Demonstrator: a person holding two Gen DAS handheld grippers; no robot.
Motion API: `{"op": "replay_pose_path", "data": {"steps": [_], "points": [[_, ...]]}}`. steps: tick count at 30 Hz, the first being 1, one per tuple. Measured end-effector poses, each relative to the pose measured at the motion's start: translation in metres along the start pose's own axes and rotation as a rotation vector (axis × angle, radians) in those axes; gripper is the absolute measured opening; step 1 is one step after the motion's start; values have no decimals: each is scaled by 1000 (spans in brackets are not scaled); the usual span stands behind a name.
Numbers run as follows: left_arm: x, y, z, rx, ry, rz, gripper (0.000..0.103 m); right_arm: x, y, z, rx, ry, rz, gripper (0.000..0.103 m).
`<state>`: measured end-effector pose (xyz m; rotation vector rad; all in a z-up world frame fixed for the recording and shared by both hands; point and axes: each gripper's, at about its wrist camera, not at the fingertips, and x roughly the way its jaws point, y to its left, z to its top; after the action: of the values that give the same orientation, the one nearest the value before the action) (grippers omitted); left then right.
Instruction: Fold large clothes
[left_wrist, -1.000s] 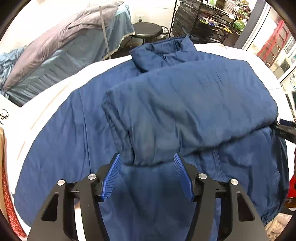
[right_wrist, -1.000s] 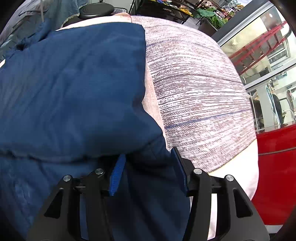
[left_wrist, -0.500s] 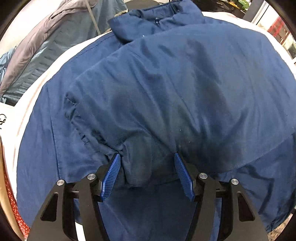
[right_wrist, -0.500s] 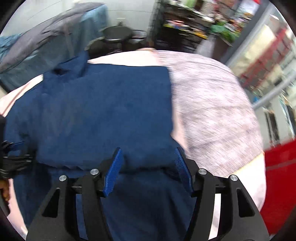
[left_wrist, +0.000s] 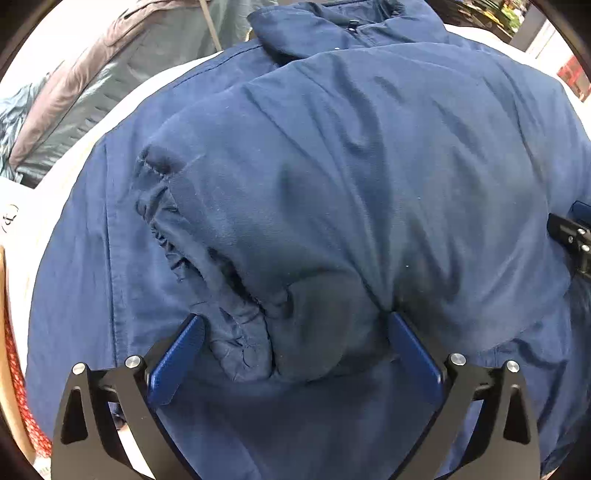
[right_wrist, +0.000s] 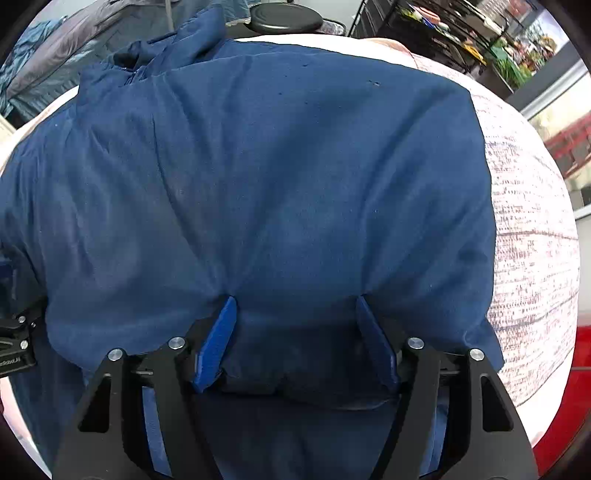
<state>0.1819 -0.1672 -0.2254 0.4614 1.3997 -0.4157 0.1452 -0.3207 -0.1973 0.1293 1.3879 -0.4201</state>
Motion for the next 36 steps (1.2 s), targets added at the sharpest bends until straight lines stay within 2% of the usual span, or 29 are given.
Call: {"op": "replay_pose_path", "data": {"steps": [3, 8, 11, 14, 20, 22, 24, 28, 31, 36], "points": [[3, 6, -3, -41, 4, -22, 98, 2, 2, -3, 6, -22, -7, 73], [-3, 7, -14, -29, -23, -4, 97, 3, 10, -12, 38, -67, -70, 86], [-12, 9, -27, -35, -27, -14, 96, -2, 12, -17, 58, -29, -82, 87], [-23, 16, -38, -50, -24, -58, 96, -13, 6, -15, 101, 16, -86, 87], [-46, 47, -85, -151, -72, -128, 95, -50, 21, -40, 112, -53, -48, 87], [-53, 69, -107, -222, -87, -171, 94, -62, 33, -57, 80, -76, -37, 87], [-57, 91, -126, -287, -94, -192, 91, -66, 45, -72, 45, -63, -13, 87], [-56, 147, -170, -475, -99, -226, 74, -71, 78, -104, -63, -29, 7, 87], [-51, 192, -211, -644, -99, -224, 66, -77, 100, -124, -129, -22, 8, 87], [-46, 285, -272, -947, -129, -185, 64, -87, 121, -139, -176, -13, 20, 87]]}}
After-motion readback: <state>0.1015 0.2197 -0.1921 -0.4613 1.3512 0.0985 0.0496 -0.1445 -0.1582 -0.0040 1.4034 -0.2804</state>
